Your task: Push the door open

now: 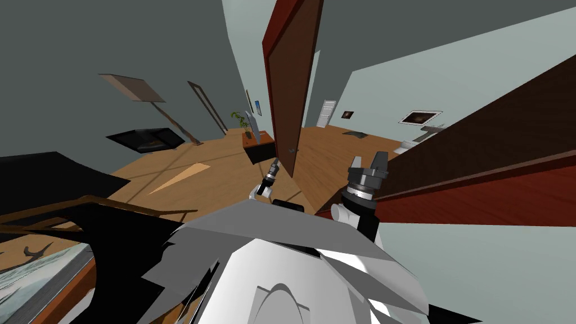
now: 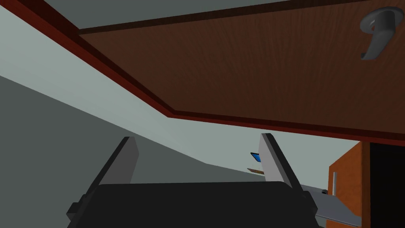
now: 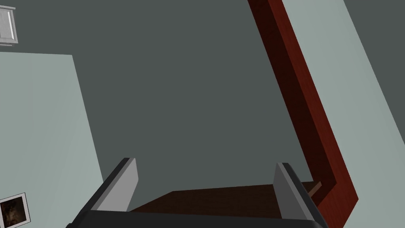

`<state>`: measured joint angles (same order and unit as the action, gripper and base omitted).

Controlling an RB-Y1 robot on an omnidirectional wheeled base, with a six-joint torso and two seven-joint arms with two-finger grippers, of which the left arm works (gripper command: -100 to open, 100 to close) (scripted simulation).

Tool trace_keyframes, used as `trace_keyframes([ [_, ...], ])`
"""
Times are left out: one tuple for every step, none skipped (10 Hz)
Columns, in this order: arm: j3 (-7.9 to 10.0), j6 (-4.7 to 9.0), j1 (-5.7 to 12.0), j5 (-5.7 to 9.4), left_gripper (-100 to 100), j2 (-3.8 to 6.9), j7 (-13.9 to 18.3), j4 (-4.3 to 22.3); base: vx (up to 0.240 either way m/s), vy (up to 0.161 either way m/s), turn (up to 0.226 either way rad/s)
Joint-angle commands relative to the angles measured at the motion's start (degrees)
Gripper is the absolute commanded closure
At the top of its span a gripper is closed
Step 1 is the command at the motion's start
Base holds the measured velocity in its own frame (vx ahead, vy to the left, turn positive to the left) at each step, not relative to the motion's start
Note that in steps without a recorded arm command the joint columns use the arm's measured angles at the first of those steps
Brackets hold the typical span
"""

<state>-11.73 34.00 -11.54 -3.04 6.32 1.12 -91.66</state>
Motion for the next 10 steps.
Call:
trace_keyframes([
  [-0.56, 0.71, 0.73, -0.08, -100, 0.08, 0.5, 2.3, 0.117, 0.093, -0.103],
  [-0.83, 0.93, 1.10, -0.13, -100, 0.08, 0.7, 3.3, 0.102, 0.079, -0.058],
  [-1.11, 1.15, 1.47, -0.17, -100, 0.08, 0.9, 4.4, 0.096, 0.066, -0.052],
  [-1.38, 1.37, 1.85, -0.22, -100, 0.08, 1.1, 5.4, 0.077, 0.053, -0.069],
  [-1.93, 1.82, 2.60, -0.31, -100, 0.09, 1.5, 7.4, 0.114, 0.100, -0.102],
  [-2.20, 2.04, 2.97, -0.36, -100, 0.09, 1.7, 8.4, 0.135, 0.113, -0.105],
  [-2.48, 2.26, 3.35, -0.40, -100, 0.09, 1.9, 9.4, 0.105, 0.071, -0.066],
  [-2.75, 2.48, 3.72, -0.45, -100, 0.09, 2.1, 10.4, 0.075, 0.073, -0.041],
  [-3.28, 2.92, 4.45, -0.54, -100, 0.08, 2.5, 12.4, 0.084, 0.088, -0.112],
  [-3.55, 3.13, 4.81, -0.58, -100, 0.07, 2.7, 13.4, 0.087, 0.087, -0.086],
])
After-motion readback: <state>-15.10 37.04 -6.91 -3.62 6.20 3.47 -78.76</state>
